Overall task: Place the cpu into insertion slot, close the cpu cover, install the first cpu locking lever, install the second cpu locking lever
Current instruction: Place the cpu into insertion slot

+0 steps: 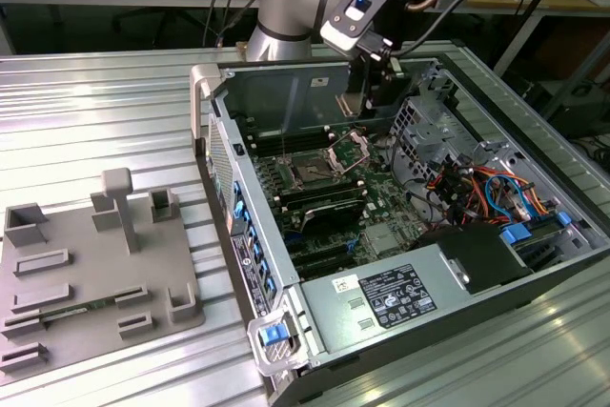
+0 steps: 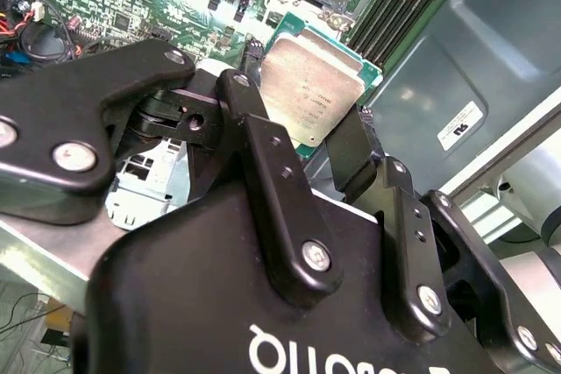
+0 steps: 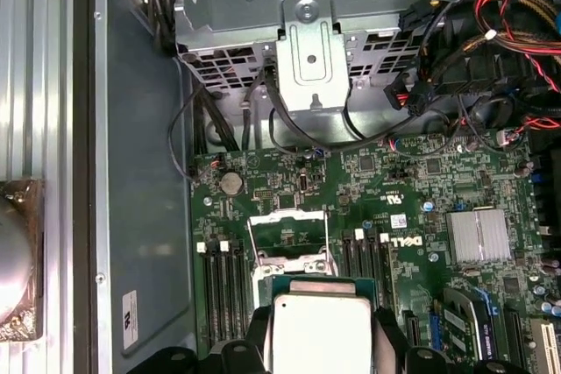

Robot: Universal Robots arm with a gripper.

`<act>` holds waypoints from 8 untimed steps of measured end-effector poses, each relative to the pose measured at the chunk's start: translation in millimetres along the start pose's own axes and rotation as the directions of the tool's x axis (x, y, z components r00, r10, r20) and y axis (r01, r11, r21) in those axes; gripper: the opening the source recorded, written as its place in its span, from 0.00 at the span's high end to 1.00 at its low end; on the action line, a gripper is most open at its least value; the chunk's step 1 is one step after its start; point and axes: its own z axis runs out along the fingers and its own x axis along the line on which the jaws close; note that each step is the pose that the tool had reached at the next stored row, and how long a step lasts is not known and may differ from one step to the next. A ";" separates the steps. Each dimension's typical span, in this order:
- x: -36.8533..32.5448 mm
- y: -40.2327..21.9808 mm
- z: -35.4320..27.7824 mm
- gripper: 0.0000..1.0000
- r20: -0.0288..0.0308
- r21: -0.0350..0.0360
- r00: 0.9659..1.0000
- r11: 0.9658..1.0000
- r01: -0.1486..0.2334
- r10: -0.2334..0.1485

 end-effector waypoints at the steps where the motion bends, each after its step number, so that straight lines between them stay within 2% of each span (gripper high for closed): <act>1: 0.0 -0.1 0.5 0.45 0.000 0.000 1.000 1.000 0.000 0.000; 8: -0.1 -0.4 4.7 0.45 0.000 0.001 1.000 1.000 0.000 0.000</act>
